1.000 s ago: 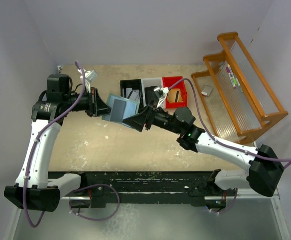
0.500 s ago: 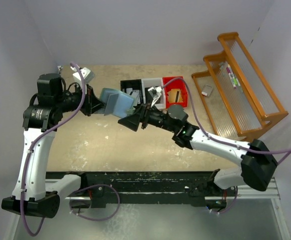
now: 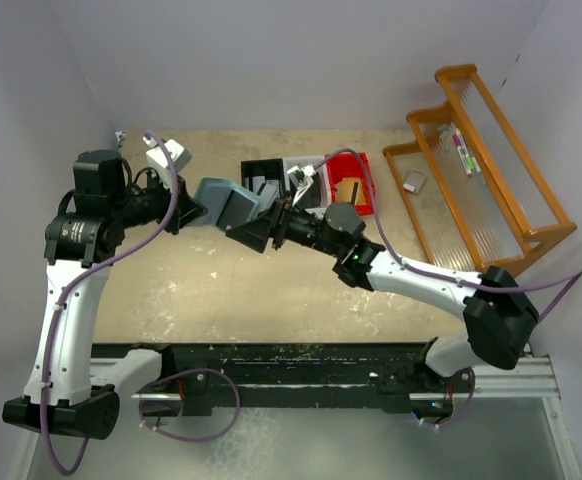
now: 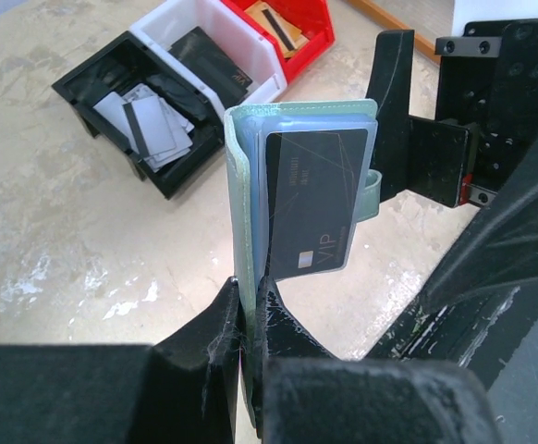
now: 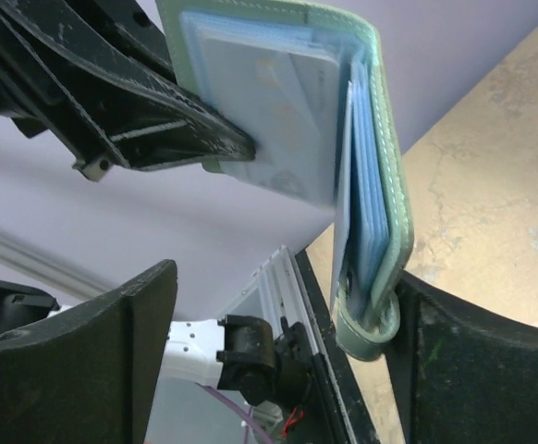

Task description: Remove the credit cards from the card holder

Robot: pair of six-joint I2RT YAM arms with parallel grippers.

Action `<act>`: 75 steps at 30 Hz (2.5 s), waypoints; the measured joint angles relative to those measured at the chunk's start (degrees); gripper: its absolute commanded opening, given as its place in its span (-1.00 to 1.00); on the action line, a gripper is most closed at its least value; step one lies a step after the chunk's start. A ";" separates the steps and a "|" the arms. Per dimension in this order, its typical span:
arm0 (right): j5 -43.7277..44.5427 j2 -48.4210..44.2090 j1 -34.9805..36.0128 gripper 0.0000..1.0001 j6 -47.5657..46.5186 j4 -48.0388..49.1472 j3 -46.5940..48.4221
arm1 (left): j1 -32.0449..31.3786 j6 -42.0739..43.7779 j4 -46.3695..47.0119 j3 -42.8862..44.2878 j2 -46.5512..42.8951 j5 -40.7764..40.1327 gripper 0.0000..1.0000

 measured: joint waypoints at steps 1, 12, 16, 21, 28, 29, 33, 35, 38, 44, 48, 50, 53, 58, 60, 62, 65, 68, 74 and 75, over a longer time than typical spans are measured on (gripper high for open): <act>0.00 -0.63 0.00 0.50 0.24 0.26 -0.94 | 0.00 -0.04 -0.11 0.00 0.00 0.52 -1.00; -0.35 -8.24 -2.34 -0.62 1.07 -1.09 -8.07 | 0.00 -6.29 -1.86 0.98 1.68 17.53 -1.00; -3.48 -11.28 -4.00 -1.00 1.92 1.25 -11.32 | 0.00 -10.16 -1.75 1.01 3.69 25.09 -1.00; -8.76 -14.97 -6.16 -1.00 3.21 4.48 -14.23 | 0.04 -15.80 1.31 0.31 5.86 32.09 -0.34; -13.40 -17.07 -6.78 -1.00 2.71 1.81 -13.97 | 0.04 -23.21 6.99 -5.20 5.68 35.87 0.00; -13.55 -17.09 -6.78 -1.00 2.43 0.48 -13.64 | 0.04 -24.13 7.74 -5.79 5.68 35.95 0.00; -14.03 -16.98 -6.78 -1.00 0.76 -5.99 -11.32 | 0.04 -26.56 10.32 -7.08 5.68 36.22 -0.01; -14.51 -16.90 -6.78 -1.00 0.00 -8.66 -9.84 | 0.04 -27.58 11.54 -7.76 5.60 36.33 -0.05; -14.84 -16.90 -6.78 -1.00 -0.70 -10.75 -8.28 | 0.04 -28.44 12.74 -9.01 5.27 36.39 -0.12; -15.02 -16.90 -6.78 -1.00 -0.92 -14.58 -6.93 | 0.04 -28.61 13.14 -11.19 4.68 36.46 -0.33; -15.47 -16.90 -6.78 -1.00 -0.87 -15.87 -6.29 | 0.04 -29.70 14.10 -11.28 4.59 37.59 -0.61; -16.48 -16.90 -6.78 -1.00 -0.59 -15.78 -6.25 | 0.04 -30.69 14.93 -11.34 4.55 38.56 -0.68; -18.23 -16.98 -6.78 -1.00 0.33 -14.88 -6.27 | 0.04 -32.85 17.81 -12.72 4.31 41.24 -0.75; -22.12 -17.07 -6.97 -1.00 2.43 -11.45 -6.64 | 0.07 -38.93 23.54 -15.43 4.31 44.96 -0.87; -22.69 -17.07 -7.17 -1.00 2.89 -10.60 -6.84 | 0.07 -40.87 25.31 -15.78 4.28 45.88 -0.93; -23.15 -17.07 -7.67 -1.00 3.26 -10.08 -6.97 | 0.04 -42.56 27.04 -15.89 4.17 46.56 -1.00; -23.96 -17.07 -8.68 -0.81 3.63 -9.16 -7.39 | 0.04 -44.02 28.81 -15.91 3.67 47.17 -1.00; -24.46 -16.98 -9.84 -0.57 3.91 -8.33 -8.20 | -0.04 -44.63 30.05 -15.91 3.10 47.41 -1.00; -26.49 -16.92 -12.61 0.13 4.72 -7.67 -8.92 | -0.13 -45.44 30.93 -15.89 3.06 48.85 -1.00; -26.73 -17.03 -13.14 0.21 4.57 -8.04 -8.92 | -0.11 -45.51 30.95 -15.89 3.06 49.09 -1.00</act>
